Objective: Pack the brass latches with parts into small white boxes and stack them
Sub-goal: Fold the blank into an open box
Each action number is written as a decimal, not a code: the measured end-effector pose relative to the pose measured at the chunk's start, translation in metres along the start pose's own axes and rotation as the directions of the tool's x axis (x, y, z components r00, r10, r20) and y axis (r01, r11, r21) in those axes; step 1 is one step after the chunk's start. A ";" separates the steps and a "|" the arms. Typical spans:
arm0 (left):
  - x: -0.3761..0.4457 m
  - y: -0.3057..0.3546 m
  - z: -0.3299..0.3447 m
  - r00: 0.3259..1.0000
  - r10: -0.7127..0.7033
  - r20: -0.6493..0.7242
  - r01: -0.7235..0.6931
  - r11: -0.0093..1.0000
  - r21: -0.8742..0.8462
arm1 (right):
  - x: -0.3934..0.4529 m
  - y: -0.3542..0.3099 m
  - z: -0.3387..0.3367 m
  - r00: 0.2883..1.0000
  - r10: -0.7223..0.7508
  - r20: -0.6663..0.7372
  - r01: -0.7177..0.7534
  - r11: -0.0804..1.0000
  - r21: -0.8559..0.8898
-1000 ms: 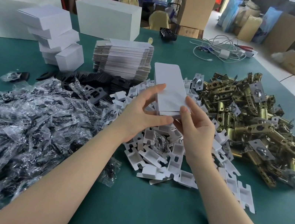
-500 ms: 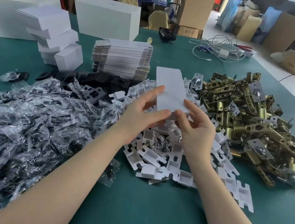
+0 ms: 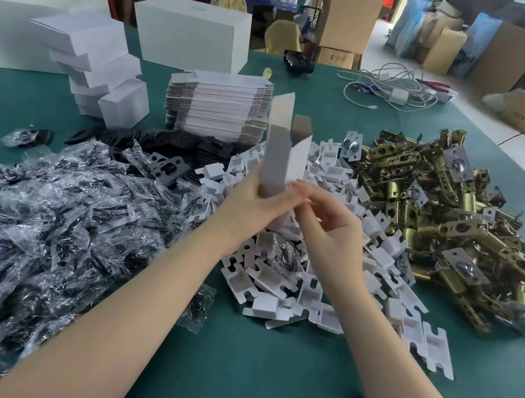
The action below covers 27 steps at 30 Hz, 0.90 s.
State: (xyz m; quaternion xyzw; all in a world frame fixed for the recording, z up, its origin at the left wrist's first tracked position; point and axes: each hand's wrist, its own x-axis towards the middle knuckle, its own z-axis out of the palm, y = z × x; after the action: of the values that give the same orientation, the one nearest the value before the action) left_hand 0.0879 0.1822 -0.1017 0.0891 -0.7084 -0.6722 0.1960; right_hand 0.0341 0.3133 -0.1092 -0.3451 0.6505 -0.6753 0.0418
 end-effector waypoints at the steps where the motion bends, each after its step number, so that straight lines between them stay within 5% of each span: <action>1: 0.001 0.000 -0.001 0.998 -0.037 -0.043 0.034 0.997 -0.071 | 0.000 0.001 0.000 1.000 -0.004 -0.018 0.004 1.000 -0.028; 4: 0.005 -0.003 -0.008 0.996 -0.064 -0.059 0.048 0.967 -0.251 | 0.003 0.004 -0.005 0.992 0.087 -0.097 -0.094 0.993 -0.071; 8: 0.004 -0.005 -0.009 0.998 0.018 -0.056 -0.027 0.985 -0.168 | 0.006 0.008 -0.011 0.970 0.243 -0.025 -0.239 0.964 0.114; 27: 0.006 -0.008 -0.022 0.974 0.225 0.013 -0.224 0.971 -0.088 | 0.006 0.013 -0.018 0.999 0.023 -0.037 -0.029 0.985 -0.170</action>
State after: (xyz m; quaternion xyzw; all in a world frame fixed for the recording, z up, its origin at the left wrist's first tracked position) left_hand 0.0904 0.1590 -0.1079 -0.0076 -0.6866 -0.6765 0.2664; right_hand 0.0150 0.3232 -0.1170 -0.3268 0.7111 -0.6225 0.0095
